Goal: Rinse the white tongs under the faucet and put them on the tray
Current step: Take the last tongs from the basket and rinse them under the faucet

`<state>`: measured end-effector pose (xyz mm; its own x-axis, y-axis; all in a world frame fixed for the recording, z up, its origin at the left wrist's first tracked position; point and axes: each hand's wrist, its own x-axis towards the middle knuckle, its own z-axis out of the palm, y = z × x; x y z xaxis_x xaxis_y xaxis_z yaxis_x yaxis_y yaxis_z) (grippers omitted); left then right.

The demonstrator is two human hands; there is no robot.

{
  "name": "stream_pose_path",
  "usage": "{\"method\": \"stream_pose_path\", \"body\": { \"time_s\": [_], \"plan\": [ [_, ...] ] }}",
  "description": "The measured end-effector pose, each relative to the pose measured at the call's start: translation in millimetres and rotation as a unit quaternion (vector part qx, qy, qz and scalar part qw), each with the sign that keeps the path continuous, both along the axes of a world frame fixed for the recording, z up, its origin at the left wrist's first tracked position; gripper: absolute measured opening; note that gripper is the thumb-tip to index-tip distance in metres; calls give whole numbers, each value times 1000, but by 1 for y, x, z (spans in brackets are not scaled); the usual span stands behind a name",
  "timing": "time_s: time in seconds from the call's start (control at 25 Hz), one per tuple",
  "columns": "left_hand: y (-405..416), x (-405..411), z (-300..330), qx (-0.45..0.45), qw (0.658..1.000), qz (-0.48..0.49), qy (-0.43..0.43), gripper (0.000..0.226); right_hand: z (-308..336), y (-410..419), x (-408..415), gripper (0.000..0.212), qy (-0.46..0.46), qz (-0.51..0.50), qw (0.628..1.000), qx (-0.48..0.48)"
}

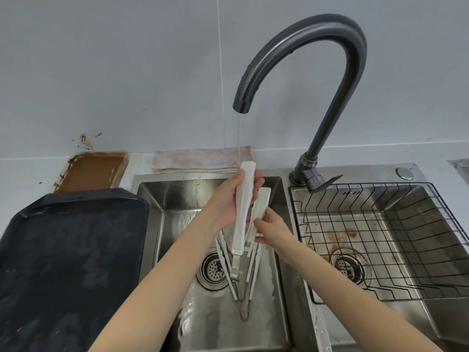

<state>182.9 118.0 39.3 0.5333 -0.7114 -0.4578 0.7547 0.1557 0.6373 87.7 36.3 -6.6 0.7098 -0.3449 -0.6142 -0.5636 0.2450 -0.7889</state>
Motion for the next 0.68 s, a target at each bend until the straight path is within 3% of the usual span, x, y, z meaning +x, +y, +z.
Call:
{"method": "stream_pose_path", "body": {
  "time_s": [0.12, 0.2, 0.28, 0.4, 0.48, 0.6, 0.68],
  "plan": [
    [-6, 0, 7, -9, 1000, -19, 6, 18, -1, 0, -1, 40, 3, -3, 1000, 12],
    [-14, 1, 9, 62, 998, 9, -13, 17, 0, -1, -2, 41, -1, -16, 1000, 11],
    [-17, 5, 7, 147, 987, 53, -33, 30, 2, -2, -4, 42, -7, -22, 1000, -6],
    [-4, 11, -3, 185, 976, 119, -5, 38, 3, -4, -3, 41, -21, -24, 999, -18],
    [11, 13, -11, 164, 973, 150, 60, 44, 6, -4, 3, 35, -47, -60, 996, 37],
    [34, 16, -31, 91, 964, 193, 160, 56, 15, -4, 19, 22, -99, -130, 964, 210],
    [45, 19, -47, 92, 951, 221, 196, 51, 21, 1, 29, 12, -122, -126, 950, 257]
  ]
}}
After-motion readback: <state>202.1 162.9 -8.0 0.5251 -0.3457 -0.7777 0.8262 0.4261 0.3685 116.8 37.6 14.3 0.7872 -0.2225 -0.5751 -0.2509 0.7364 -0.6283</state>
